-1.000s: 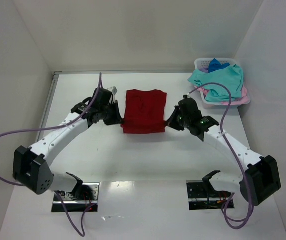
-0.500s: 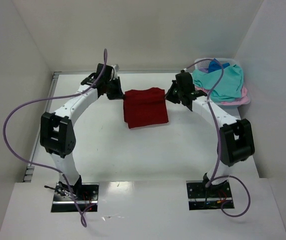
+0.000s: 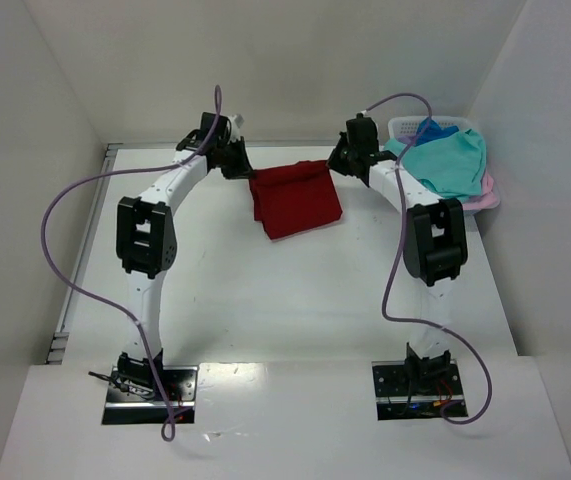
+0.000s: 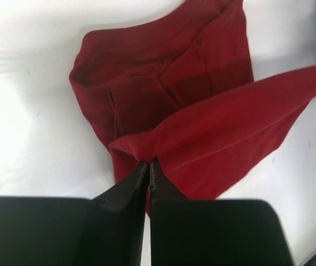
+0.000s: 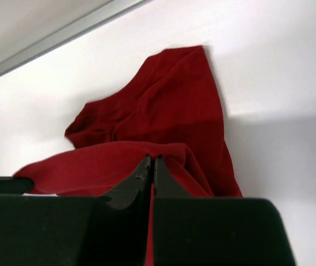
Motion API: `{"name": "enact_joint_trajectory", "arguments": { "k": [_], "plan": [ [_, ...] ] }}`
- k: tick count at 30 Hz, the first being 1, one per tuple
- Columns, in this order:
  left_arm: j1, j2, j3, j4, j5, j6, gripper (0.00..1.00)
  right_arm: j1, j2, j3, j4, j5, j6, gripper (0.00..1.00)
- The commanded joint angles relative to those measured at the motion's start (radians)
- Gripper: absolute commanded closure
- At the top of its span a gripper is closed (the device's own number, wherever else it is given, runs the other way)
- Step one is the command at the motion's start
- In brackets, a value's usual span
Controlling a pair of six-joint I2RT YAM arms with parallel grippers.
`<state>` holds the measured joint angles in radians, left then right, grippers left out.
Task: Fold and stack the t-shirts
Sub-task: Fold the long partially folded tshirt into a neat square
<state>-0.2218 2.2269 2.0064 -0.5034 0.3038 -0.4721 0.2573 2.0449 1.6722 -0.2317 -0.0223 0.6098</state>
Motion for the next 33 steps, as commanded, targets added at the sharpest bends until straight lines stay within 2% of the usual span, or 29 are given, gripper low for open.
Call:
{"name": "enact_joint_trajectory", "arguments": {
  "k": [1,2,3,6,7,9,11,14,19,21,22,23,26,28,30,33],
  "plan": [
    [0.019,0.068,0.086,0.008,0.04,0.027,0.93,-0.024,0.079,0.109,0.023,0.025,-0.044,1.0],
    [0.019,0.083,0.103,-0.001,0.05,0.027,0.91,-0.035,0.101,0.124,0.023,0.025,-0.044,1.0],
    [0.019,0.114,0.118,-0.001,0.06,0.027,0.84,-0.035,0.144,0.154,0.023,0.025,-0.053,1.0],
    [0.019,0.16,0.153,-0.001,0.07,0.027,0.62,-0.044,0.195,0.193,0.012,0.004,-0.053,1.0],
    [0.028,0.169,0.169,-0.001,0.07,0.027,0.5,-0.044,0.224,0.193,0.032,0.004,-0.064,1.0],
    [0.039,0.18,0.178,0.019,0.057,0.027,0.5,-0.044,0.248,0.221,0.042,-0.017,-0.073,1.0],
    [0.051,0.18,0.178,0.04,0.046,0.015,0.55,-0.044,0.288,0.251,0.055,-0.033,-0.073,1.0],
    [0.076,0.168,0.158,0.06,0.035,-0.005,0.55,-0.044,0.36,0.368,0.016,-0.044,-0.091,1.0],
    [0.088,0.103,0.072,0.094,0.076,-0.005,0.39,-0.044,0.472,0.624,-0.078,-0.053,-0.128,0.97],
    [0.088,0.079,0.009,0.117,0.106,-0.005,0.34,-0.044,0.507,0.691,-0.096,-0.067,-0.128,0.87],
    [0.088,0.079,-0.007,0.117,0.119,-0.005,0.32,-0.044,0.517,0.708,-0.097,-0.079,-0.128,0.78],
    [0.088,0.067,-0.023,0.117,0.142,0.007,0.27,-0.044,0.517,0.722,-0.097,-0.097,-0.128,0.56],
    [0.069,0.025,-0.11,0.149,0.176,0.007,0.23,-0.044,0.531,0.733,-0.118,-0.116,-0.128,0.37],
    [0.058,-0.018,-0.155,0.172,0.187,0.016,0.21,-0.044,0.511,0.71,-0.13,-0.116,-0.128,0.18],
    [0.044,-0.042,-0.195,0.181,0.201,0.016,0.21,-0.044,0.483,0.64,-0.13,-0.094,-0.119,0.1],
    [0.022,-0.052,-0.207,0.203,0.212,-0.003,0.21,-0.044,0.399,0.493,-0.063,-0.094,-0.107,0.1]
  ]
}}
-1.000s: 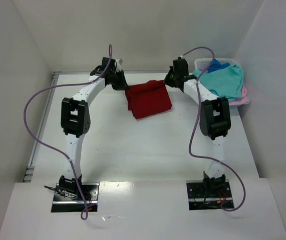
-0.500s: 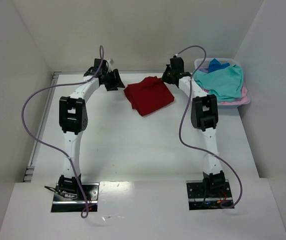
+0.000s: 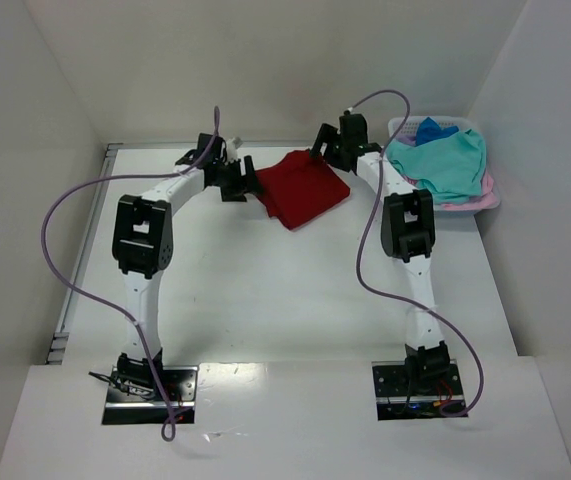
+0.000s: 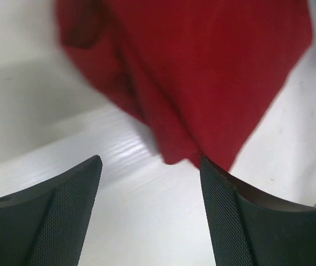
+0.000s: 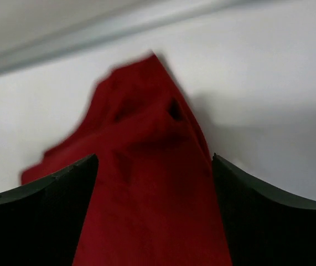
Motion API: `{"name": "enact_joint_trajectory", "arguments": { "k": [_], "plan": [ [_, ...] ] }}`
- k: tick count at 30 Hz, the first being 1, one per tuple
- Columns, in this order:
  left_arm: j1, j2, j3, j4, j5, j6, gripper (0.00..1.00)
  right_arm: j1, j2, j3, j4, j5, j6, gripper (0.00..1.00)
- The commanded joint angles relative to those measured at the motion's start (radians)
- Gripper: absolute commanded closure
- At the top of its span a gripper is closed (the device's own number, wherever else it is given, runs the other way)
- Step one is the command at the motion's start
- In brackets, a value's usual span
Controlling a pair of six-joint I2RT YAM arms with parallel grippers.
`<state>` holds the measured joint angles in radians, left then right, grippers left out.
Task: Fold and stack the t-shirts
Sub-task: Fold the long partially folded tshirt into a neat square
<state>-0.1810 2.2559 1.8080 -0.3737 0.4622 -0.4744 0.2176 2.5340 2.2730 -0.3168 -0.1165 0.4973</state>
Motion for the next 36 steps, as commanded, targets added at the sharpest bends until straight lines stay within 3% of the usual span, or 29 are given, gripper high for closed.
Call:
{"name": "enact_joint_trajectory", "arguments": {
  "k": [1,3,6,11,16,20,28,31,36],
  "plan": [
    [-0.029,-0.081,-0.018,0.087,0.053,-0.01,0.21,-0.004,-0.113,-0.147,0.041,0.0,0.018,0.12],
    [-0.04,-0.081,-0.018,0.097,0.064,-0.019,0.21,-0.004,-0.165,-0.243,0.091,0.009,0.018,0.16],
    [-0.058,-0.07,-0.027,0.13,0.055,-0.038,0.25,-0.004,-0.187,-0.297,0.117,0.032,0.018,0.32],
    [-0.067,-0.048,-0.052,0.173,0.044,-0.093,0.44,-0.004,-0.14,-0.242,0.096,0.032,0.0,0.47],
    [-0.077,-0.013,-0.052,0.182,0.044,-0.104,0.48,-0.004,-0.109,-0.223,0.045,-0.012,0.03,0.62],
    [-0.077,-0.024,-0.052,0.164,0.044,-0.104,0.46,0.02,-0.201,-0.392,0.114,-0.012,0.066,0.65],
    [-0.077,-0.079,-0.133,0.153,0.035,-0.075,0.28,0.051,-0.356,-0.696,0.162,0.012,0.107,0.69],
    [-0.077,-0.102,-0.159,0.141,0.035,-0.066,0.27,0.063,-0.418,-0.774,0.162,0.012,0.118,0.69],
    [-0.077,-0.136,-0.18,0.128,0.004,-0.032,0.25,0.085,-0.488,-0.854,0.185,0.038,0.118,0.59]
  ]
}}
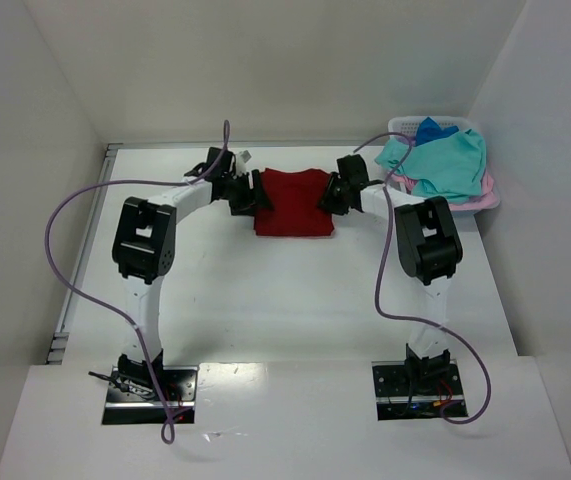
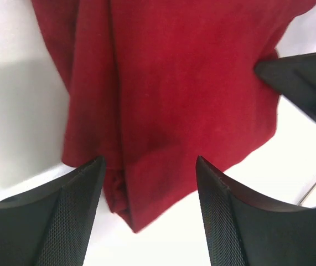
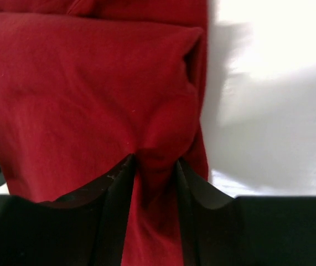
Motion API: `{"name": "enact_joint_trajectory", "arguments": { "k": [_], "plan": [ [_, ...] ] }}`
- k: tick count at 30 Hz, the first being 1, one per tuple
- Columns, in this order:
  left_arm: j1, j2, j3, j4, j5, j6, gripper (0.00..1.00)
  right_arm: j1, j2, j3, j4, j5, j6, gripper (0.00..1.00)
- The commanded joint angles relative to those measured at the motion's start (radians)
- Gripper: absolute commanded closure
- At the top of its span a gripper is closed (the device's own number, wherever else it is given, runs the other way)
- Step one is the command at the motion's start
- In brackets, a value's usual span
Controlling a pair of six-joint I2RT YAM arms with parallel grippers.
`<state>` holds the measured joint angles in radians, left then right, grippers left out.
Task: Fold and stack the t-shirts
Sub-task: Fold the long partially folded tshirt into a neat square
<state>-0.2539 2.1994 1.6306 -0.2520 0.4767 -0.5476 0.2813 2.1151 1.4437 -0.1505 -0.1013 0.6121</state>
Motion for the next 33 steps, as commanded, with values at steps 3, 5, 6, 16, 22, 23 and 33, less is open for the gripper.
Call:
{"name": "enact_joint_trajectory", "arguments": {
  "k": [3,5,6,16,22,23,33],
  "plan": [
    [0.005,-0.099,-0.003,-0.03,-0.01,0.07,0.25,0.021,-0.092,-0.025,-0.015,0.017,0.003,0.59],
    [0.005,-0.108,-0.003,-0.062,-0.01,0.087,0.25,0.021,-0.138,-0.063,-0.015,0.003,0.017,0.59],
    [0.005,-0.109,-0.003,-0.072,-0.01,0.087,0.25,0.021,-0.159,-0.084,0.002,0.003,0.026,0.57],
    [0.005,-0.167,0.021,-0.092,0.04,0.118,0.31,-0.031,-0.233,-0.054,0.006,0.098,-0.025,0.33],
    [-0.051,-0.13,0.041,-0.092,0.042,0.138,0.38,-0.031,-0.094,0.098,-0.004,0.098,-0.083,0.43],
    [-0.062,-0.121,0.032,-0.083,0.042,0.129,0.38,-0.031,-0.071,0.145,-0.017,0.098,-0.083,0.43],
    [-0.082,-0.121,-0.002,-0.073,0.031,0.129,0.33,-0.031,0.077,0.282,-0.061,0.1,-0.112,0.53]
  ]
}}
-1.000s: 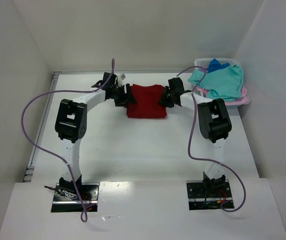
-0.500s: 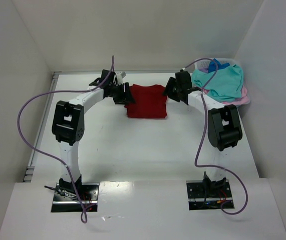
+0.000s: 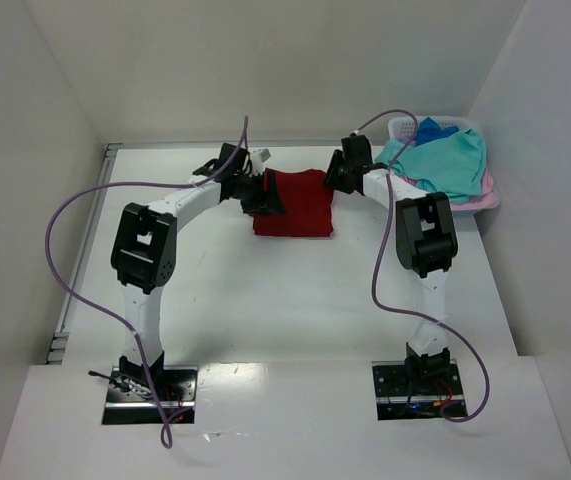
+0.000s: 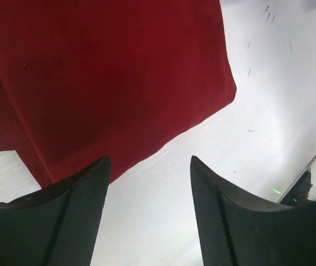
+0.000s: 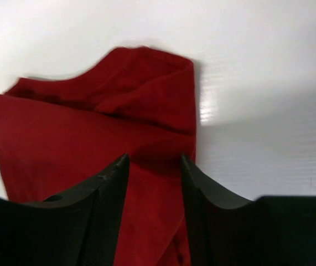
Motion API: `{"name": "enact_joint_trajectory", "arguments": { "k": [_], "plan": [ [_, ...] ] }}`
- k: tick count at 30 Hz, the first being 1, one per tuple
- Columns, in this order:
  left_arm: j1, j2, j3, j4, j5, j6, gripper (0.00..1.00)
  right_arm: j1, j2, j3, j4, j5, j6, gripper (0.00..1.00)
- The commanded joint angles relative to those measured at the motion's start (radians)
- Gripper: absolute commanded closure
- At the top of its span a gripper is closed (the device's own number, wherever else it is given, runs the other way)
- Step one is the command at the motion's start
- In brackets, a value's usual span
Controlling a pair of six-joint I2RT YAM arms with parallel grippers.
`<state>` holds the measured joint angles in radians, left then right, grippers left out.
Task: Fold and stack the t-shirts
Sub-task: Fold the long partially folded tshirt into a neat square
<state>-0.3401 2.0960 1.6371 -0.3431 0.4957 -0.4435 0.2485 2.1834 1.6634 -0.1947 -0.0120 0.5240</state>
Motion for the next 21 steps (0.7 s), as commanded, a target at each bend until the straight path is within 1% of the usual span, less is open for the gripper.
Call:
{"name": "enact_joint_trajectory", "arguments": {
  "k": [1,2,5,6,8,11,15,16,21],
  "plan": [
    [0.004,-0.017,-0.008,0.018,0.012,0.025,0.32,0.002,0.009,0.062,-0.017,0.024,-0.024,0.51],
    [0.004,-0.017,-0.008,0.018,0.012,0.025,0.32,0.002,0.009,0.053,-0.017,0.024,-0.024,0.48],
    [0.004,-0.017,-0.008,0.018,0.012,0.025,0.27,0.002,0.009,0.053,-0.017,0.058,-0.033,0.45],
    [0.004,-0.017,-0.008,0.018,0.012,0.025,0.27,0.002,0.009,0.053,-0.017,0.058,-0.044,0.45],
    [0.004,-0.017,-0.008,0.018,0.012,0.025,0.23,0.002,0.021,0.064,-0.029,0.058,-0.044,0.44],
    [0.004,-0.017,-0.017,0.018,0.012,0.025,0.23,0.002,0.03,0.073,-0.029,0.058,-0.044,0.44],
    [0.004,-0.017,-0.017,0.018,0.012,0.025,0.23,0.002,0.041,0.073,-0.003,0.047,-0.035,0.54],
    [0.004,-0.017,-0.017,0.009,0.012,0.025,0.23,0.002,0.041,0.073,-0.003,0.047,-0.035,0.58],
    [0.004,-0.017,-0.017,0.0,0.003,0.025,0.22,0.002,0.115,0.171,-0.072,0.047,-0.035,0.64]
  ]
}}
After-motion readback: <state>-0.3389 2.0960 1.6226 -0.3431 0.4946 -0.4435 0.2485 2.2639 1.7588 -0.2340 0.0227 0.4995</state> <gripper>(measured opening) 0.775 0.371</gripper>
